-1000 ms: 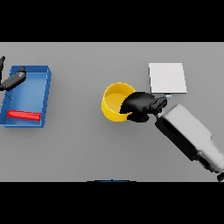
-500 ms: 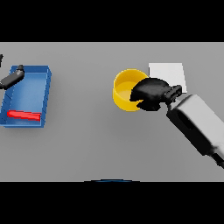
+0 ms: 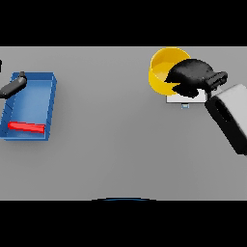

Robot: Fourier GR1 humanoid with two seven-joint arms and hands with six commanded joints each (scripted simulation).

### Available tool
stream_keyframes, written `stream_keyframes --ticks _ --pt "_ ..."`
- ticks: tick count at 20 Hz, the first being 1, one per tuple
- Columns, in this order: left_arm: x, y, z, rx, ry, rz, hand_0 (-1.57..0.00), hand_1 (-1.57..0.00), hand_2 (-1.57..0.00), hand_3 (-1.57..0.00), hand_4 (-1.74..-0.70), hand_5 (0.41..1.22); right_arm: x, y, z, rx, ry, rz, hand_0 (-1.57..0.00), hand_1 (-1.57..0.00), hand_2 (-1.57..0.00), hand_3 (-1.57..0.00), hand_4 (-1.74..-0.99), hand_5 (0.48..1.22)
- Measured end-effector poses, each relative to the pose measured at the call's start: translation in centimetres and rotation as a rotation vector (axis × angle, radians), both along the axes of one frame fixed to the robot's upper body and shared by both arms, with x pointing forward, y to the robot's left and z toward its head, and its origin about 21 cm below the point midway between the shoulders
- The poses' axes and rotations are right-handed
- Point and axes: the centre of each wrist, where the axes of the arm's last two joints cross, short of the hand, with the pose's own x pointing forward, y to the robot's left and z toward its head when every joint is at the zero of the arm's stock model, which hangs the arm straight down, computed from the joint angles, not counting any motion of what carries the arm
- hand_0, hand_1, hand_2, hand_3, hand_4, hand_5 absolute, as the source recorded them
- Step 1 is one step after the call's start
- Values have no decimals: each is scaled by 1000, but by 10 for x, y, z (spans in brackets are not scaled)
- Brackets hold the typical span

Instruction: Pick up the red beaker and tilt it to pour out 1 green nut into yellow bowl. Pick up the yellow bowl and place it on the metallic measuring scale.

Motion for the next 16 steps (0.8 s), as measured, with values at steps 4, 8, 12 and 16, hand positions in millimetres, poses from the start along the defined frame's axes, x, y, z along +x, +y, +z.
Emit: stream_keyframes --ticks 4,8,12,16 --pt "-3 -3 2 -6 7 2 1 1 1 1 -833 769 15 -27 -11 23 20 -102 -1571 -1571 -1571 -1181 -1720 1221" --pt "-4 -4 1 2 13 13 1 1 1 1 -823 765 30 -43 -24 23 25 -171 -1571 -1571 -1571 -1211 -1722 1221" --pt "-5 2 0 3 25 23 1 1 1 1 -814 757 38 -58 -44 18 43 -215 -1571 -1566 -1571 -1360 -1724 1221" --pt "-4 -1 1 11 23 26 1 1 1 1 -796 737 44 -60 -61 24 39 -241 -1571 -1547 -1571 -1460 -1726 1221"
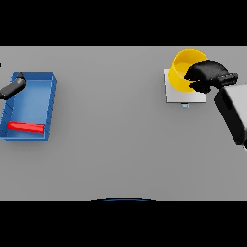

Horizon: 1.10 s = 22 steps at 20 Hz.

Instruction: Pick up the red beaker and tilt it to pour out 1 green nut into yellow bowl. Pick up the yellow bowl and place it on the metallic measuring scale.

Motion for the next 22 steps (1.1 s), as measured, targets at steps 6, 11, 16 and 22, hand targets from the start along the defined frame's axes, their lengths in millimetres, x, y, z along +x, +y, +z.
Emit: stream_keyframes --ticks 6,11,16,22 --pt "5 -2 1 -10 -16 -11 1 1 1 1 -806 734 2 0 -17 12 16 -26 -1548 -1420 -1568 -1481 -1721 1221" --pt "4 -4 -2 -10 2 -18 1 1 1 1 -812 744 7 1 -23 29 62 -57 -1219 -1083 -1132 -824 -1548 1053" --pt "8 -5 -3 -1 6 -19 1 1 1 1 -806 738 7 -6 -20 36 97 -56 -399 -354 -518 -604 -1410 821" --pt "11 -4 -2 -9 -6 -8 1 1 1 1 -812 734 12 -6 -21 5 109 -25 -104 -92 -207 -413 -1336 741"
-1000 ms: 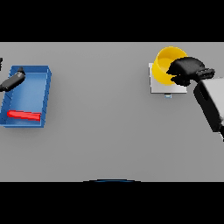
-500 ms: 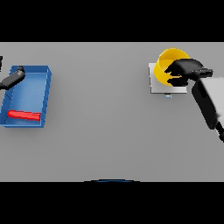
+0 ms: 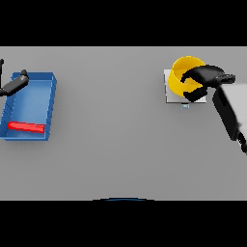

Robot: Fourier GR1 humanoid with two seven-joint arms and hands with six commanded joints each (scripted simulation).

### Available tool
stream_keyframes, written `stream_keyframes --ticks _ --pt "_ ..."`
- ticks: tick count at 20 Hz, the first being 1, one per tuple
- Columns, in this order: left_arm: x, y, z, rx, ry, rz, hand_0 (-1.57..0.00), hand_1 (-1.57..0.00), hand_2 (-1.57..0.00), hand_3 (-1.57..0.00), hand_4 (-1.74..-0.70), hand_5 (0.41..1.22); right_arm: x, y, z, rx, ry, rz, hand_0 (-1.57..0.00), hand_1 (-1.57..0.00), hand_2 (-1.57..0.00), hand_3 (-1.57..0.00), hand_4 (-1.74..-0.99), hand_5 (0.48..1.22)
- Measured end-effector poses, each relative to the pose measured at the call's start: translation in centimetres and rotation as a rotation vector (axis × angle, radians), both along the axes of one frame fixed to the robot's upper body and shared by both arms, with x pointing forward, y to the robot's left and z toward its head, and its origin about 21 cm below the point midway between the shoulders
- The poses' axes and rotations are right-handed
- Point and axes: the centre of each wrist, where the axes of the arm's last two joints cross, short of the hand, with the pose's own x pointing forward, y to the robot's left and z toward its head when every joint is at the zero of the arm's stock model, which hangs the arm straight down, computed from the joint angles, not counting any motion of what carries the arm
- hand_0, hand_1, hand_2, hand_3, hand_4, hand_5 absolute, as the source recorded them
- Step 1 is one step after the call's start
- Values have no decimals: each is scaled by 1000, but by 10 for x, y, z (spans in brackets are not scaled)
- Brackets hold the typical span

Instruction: Pick up the red beaker and tilt it to pour out 1 green nut into yellow bowl. Pick up the yellow bowl and place it on the metallic measuring scale.

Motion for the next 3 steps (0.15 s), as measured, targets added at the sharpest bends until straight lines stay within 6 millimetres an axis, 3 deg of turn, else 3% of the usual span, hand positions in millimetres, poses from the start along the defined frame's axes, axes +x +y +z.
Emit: stream_keyframes --ticks 3 --pt "2 -2 -2 -9 8 8 1 1 1 1 -821 734 1 -1 -2 -5 20 2 -53 -47 -115 -348 -1308 733"
